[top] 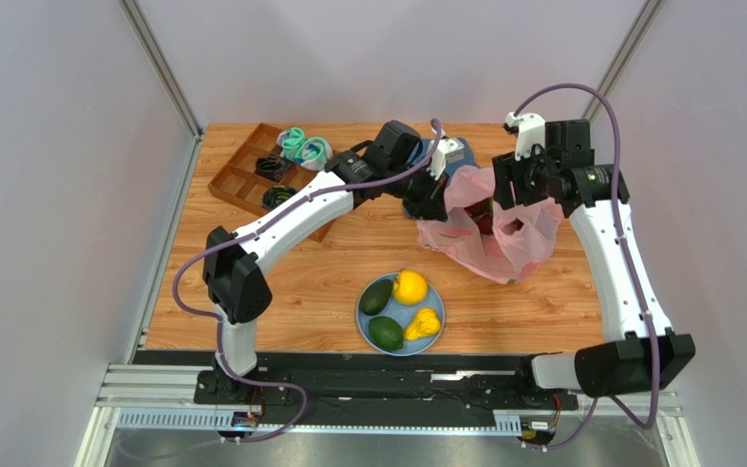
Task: Take the fake fruits out of the plastic bag
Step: Take out the fake fruit from the plastic bag.
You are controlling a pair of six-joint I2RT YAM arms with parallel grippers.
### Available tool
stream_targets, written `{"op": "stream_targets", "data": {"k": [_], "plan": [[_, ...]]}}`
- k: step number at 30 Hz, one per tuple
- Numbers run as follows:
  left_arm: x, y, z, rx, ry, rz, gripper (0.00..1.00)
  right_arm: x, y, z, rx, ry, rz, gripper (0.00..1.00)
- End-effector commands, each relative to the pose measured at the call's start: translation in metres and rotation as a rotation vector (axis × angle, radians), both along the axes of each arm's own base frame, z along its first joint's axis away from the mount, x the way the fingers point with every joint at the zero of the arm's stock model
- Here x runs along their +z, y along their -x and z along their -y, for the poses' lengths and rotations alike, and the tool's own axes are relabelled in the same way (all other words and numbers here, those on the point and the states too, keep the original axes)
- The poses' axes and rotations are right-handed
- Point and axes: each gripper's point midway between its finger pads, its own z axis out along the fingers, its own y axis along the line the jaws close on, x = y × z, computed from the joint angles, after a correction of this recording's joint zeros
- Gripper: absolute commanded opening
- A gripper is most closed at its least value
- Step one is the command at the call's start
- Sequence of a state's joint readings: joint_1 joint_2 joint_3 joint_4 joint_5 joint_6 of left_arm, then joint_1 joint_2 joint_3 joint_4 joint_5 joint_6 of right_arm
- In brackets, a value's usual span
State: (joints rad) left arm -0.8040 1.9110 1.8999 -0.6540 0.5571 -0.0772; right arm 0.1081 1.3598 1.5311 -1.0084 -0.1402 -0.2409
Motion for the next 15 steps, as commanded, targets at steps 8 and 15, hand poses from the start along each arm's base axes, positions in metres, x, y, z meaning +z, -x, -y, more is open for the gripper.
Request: {"op": "stream_targets", "data": {"k": [8,15], "plan": [[0.056,-0.011,-0.005,0.020,0.134,0.011,0.00,-0.016,0.052,-0.107,0.418,-0.145,-0.077,0.46],[0.064,-0.016,-0.010,0.013,0.166,-0.008,0.00,-0.101,0.012,-0.068,0.054,-0.053,-0.245,0.41]]}}
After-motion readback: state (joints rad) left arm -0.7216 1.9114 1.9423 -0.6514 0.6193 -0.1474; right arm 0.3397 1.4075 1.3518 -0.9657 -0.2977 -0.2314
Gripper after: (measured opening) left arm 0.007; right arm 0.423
